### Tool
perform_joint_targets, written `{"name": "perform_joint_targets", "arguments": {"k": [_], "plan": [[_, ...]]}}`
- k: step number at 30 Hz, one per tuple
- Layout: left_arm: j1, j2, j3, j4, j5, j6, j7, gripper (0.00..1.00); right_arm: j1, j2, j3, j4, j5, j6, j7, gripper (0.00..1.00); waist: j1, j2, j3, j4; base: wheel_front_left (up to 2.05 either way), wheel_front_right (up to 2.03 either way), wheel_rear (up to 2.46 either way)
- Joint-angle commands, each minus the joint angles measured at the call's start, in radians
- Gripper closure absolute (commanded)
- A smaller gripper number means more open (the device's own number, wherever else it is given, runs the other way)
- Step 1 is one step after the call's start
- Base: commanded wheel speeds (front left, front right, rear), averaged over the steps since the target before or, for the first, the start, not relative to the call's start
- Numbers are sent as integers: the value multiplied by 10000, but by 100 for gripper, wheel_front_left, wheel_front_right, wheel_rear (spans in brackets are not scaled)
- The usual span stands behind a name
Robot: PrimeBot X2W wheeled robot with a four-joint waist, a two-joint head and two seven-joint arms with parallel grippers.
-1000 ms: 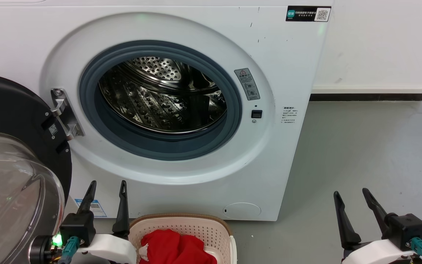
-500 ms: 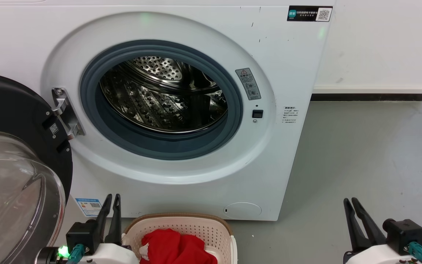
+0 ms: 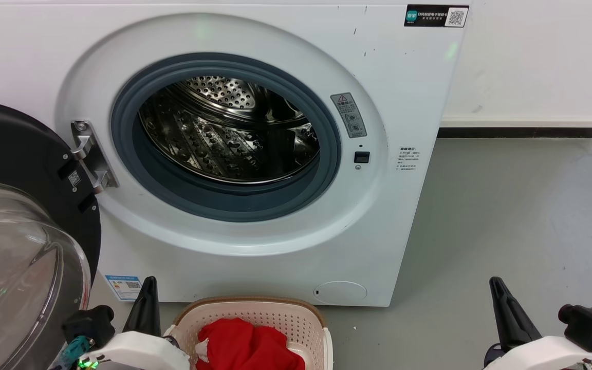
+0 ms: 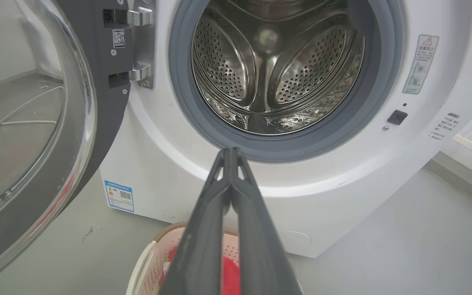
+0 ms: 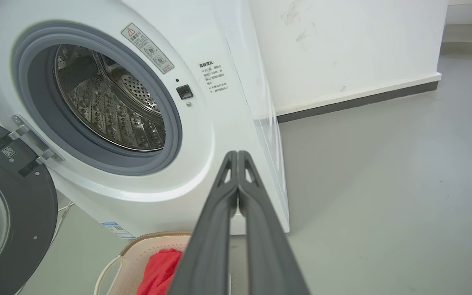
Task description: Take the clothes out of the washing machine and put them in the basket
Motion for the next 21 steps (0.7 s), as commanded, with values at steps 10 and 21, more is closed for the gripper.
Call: {"name": "perform_joint_targets", "arguments": {"k": [10,21], "plan": [[-421,-162,401,-117,-1763,-316,439,100,-587,-81,-116,142,2022,-1,224,100,0,0,64,-21,0,0,0],[-538,-344,709,-84,-3312,-563,852,100,-840,-100,-210,373,3757,-2,415,100,0,0,135,-44,0,0,0]]}}
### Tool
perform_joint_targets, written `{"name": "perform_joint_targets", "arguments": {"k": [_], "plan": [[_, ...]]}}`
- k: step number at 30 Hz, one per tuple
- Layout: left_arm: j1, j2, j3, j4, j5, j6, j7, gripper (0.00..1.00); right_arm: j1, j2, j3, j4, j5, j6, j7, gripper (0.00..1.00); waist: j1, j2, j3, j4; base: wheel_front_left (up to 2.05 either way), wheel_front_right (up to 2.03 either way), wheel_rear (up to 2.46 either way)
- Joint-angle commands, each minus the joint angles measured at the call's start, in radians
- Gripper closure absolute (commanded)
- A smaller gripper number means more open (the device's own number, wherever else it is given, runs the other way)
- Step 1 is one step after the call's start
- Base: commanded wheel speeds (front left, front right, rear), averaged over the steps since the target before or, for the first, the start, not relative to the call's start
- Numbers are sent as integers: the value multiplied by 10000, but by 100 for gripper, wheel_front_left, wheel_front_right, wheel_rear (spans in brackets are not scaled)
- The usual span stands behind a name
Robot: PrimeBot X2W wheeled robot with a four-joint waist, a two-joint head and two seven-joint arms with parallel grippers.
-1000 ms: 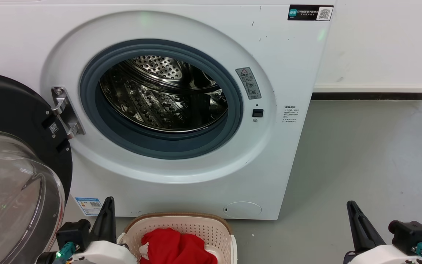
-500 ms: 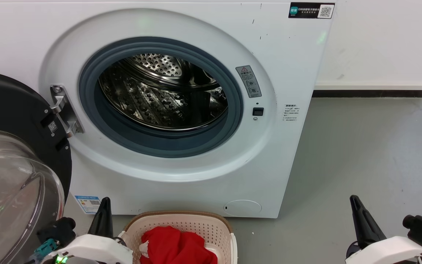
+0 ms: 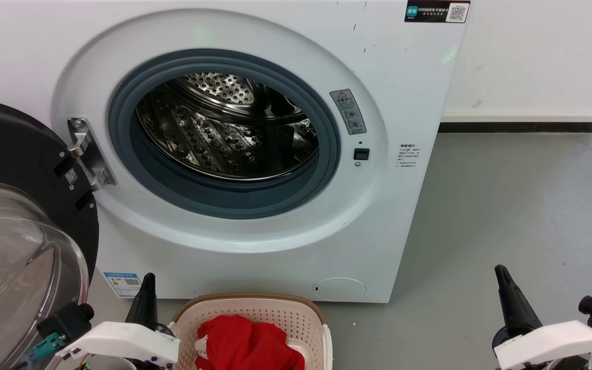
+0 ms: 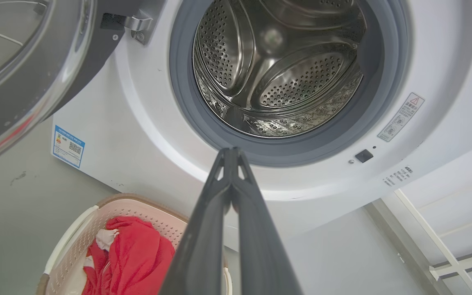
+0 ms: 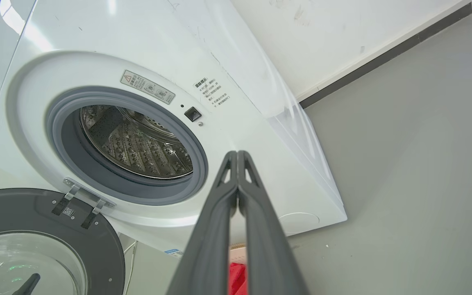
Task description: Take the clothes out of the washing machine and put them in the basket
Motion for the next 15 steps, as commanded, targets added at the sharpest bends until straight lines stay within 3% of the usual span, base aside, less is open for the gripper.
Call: {"name": "perform_joint_targets", "arguments": {"k": [1,15], "plan": [[-333,-19,116,-93,-315,-68,73,100,-326,-60,-42,-72,363,-2,22,100,0,-1,8,-3,0,0,0],[-456,-211,463,-54,-2022,-348,535,100,-626,-71,-160,186,2268,-3,258,100,-1,-1,97,-32,0,0,0]]}}
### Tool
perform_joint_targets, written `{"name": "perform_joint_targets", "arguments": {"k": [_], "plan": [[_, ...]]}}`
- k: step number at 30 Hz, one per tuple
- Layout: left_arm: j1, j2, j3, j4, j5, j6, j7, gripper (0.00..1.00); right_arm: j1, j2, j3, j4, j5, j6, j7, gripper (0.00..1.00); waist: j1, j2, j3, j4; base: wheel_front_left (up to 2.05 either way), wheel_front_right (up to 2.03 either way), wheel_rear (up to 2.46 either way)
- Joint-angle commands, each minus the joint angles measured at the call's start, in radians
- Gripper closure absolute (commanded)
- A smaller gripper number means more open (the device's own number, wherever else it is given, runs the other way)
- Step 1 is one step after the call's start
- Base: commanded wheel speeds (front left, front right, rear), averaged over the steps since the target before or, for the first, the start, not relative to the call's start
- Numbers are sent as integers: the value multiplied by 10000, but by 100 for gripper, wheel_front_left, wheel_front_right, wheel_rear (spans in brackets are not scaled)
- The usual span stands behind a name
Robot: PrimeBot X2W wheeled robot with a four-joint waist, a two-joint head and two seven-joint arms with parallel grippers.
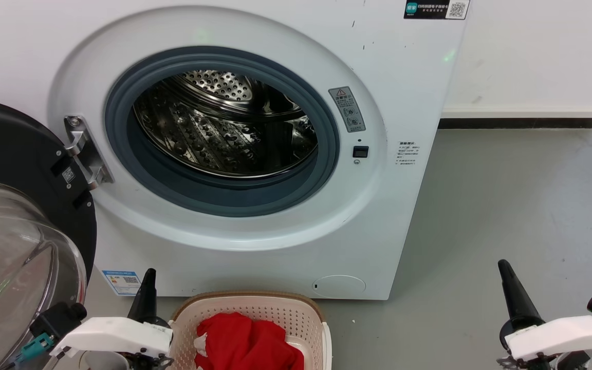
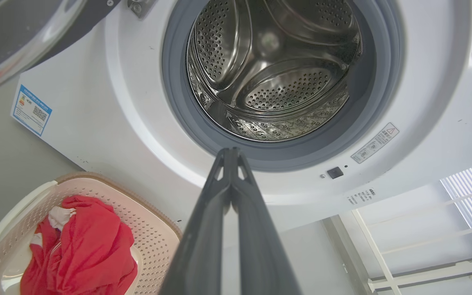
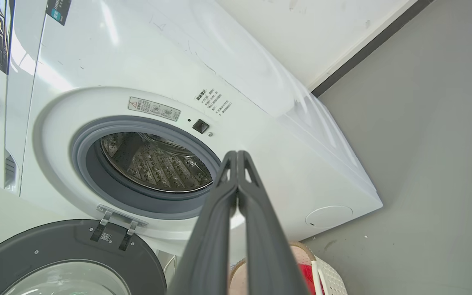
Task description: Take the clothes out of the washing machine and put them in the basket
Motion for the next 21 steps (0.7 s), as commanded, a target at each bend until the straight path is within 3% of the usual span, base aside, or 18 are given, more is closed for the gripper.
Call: {"name": "perform_joint_targets", "arguments": {"k": [1,21], "plan": [[-282,6,115,-72,-299,-98,63,100,-351,-56,-37,-60,352,-2,60,100,-1,-1,10,-3,0,0,0],[-426,-236,524,-21,-2348,-429,627,100,-690,-54,-201,262,2632,-3,344,100,-1,-1,137,-44,0,0,0]]}}
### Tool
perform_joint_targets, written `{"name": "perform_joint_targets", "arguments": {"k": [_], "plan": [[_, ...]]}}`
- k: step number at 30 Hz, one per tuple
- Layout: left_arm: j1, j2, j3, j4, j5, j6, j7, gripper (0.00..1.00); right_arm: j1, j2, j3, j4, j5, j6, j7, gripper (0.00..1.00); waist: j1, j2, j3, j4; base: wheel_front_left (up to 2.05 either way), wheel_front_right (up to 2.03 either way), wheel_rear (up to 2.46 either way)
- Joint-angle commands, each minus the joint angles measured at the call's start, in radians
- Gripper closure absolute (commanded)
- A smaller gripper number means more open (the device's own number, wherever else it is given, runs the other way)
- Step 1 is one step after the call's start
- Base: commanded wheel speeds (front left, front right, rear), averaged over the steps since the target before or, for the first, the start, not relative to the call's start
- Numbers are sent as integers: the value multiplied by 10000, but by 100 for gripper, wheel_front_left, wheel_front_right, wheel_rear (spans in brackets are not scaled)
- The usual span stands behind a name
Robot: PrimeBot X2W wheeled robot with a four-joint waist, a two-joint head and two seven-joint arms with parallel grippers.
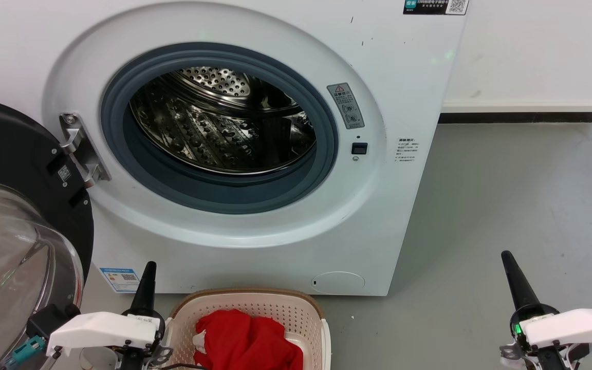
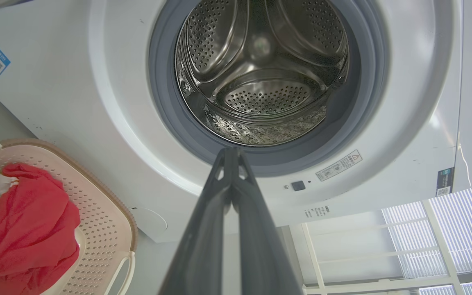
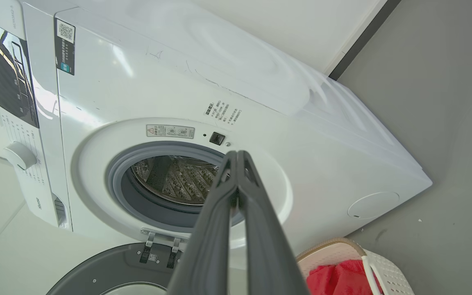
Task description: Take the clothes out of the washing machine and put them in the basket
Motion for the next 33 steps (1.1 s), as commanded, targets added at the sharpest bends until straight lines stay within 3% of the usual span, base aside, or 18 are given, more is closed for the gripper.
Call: {"name": "perform_joint_targets", "arguments": {"k": [1,33], "plan": [[-234,-6,75,-49,-264,-97,83,100,-301,-44,-42,-27,324,-1,32,100,-1,0,11,-4,0,0,0],[-411,-304,589,21,-2800,-500,768,100,-690,-18,-266,381,3105,-2,419,100,-1,0,209,-68,0,0,0]]}}
